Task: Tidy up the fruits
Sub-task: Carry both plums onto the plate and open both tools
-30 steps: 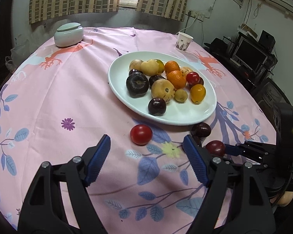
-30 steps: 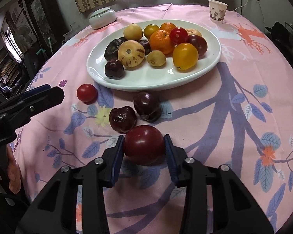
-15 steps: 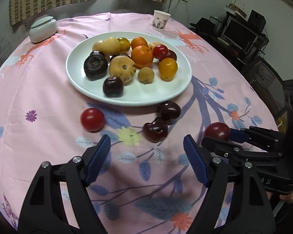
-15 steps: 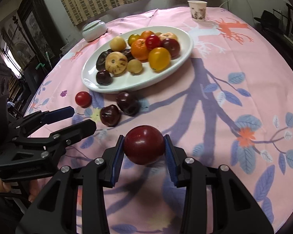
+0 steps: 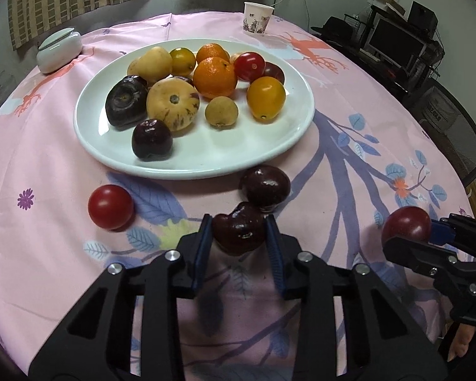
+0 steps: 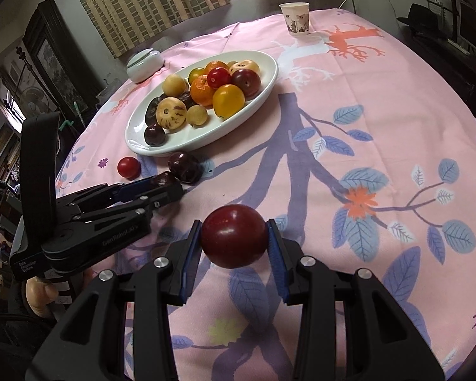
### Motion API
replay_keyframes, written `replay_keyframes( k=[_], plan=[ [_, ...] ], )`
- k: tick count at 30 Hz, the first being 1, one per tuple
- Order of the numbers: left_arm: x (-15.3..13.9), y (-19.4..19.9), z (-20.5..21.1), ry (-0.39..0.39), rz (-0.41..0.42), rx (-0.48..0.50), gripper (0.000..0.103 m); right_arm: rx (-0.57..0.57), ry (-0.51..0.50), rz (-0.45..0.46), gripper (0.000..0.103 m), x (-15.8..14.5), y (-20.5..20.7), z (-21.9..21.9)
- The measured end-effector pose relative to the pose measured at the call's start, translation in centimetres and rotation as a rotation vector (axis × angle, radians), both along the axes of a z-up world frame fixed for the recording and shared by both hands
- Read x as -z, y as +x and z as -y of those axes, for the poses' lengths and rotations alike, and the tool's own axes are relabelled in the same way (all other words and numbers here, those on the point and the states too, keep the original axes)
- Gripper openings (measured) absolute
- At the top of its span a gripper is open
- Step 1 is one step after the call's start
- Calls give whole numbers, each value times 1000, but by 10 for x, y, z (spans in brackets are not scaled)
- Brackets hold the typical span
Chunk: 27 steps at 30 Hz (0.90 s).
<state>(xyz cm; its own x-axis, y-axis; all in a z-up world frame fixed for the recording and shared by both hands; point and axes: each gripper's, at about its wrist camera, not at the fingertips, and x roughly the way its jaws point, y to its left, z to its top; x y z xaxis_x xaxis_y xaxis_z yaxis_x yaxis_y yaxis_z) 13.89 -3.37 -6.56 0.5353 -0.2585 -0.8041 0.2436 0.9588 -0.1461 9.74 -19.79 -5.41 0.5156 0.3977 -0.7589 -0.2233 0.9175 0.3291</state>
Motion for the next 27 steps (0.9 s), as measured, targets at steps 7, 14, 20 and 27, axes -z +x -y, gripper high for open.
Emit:
replay_keyframes(
  k=[7, 14, 20, 27],
  plan=[
    [-23, -26, -6, -19, 73, 13, 34, -15, -3, 4, 41, -6, 0, -10],
    [-39, -43, -17, -29, 100, 22, 34, -53, -25, 3, 41, -8, 1, -32],
    [-39, -49, -36, -60, 98, -1, 34, -74, -46, 4, 41, -11, 0, -49],
    [-42, -48, -53, -75, 100, -28, 34, -102, -63, 4, 41, -13, 4, -65]
  ],
)
